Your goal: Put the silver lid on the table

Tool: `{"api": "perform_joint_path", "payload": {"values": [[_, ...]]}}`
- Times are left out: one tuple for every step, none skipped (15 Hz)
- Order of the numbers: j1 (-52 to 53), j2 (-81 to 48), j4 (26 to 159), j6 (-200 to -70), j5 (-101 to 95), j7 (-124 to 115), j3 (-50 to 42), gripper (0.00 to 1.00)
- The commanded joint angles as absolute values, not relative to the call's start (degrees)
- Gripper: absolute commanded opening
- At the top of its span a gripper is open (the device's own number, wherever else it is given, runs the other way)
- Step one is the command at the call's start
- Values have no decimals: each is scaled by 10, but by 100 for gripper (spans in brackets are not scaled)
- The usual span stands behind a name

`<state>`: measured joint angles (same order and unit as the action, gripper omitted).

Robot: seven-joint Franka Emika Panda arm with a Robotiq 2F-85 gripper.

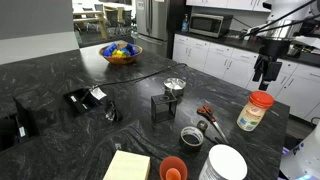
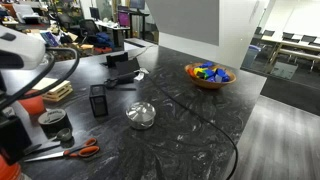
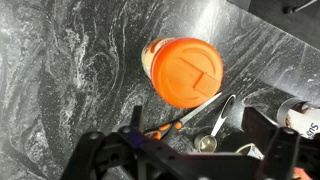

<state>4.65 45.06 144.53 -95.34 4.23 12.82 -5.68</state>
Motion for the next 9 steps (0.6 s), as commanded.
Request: {"api": "perform_joint_path", "payload": {"values": [[40,450,1444,-952,46,132,-52,100],[39,440,1439,-959,42,129,-49,100],[40,433,1434,-966,40,128,-47,100],[41,421,1426,-979,37,128,-44,100],[42,411,1420,-998,34,129,-41,100],[45,398,1413,-1019,36,131,-39,100],[49,382,1407,-1043,44,134,-40,100],[51,365,1400,-1067,48,135,-39,100],[53,346,1393,-1090,50,136,-38,100]]}}
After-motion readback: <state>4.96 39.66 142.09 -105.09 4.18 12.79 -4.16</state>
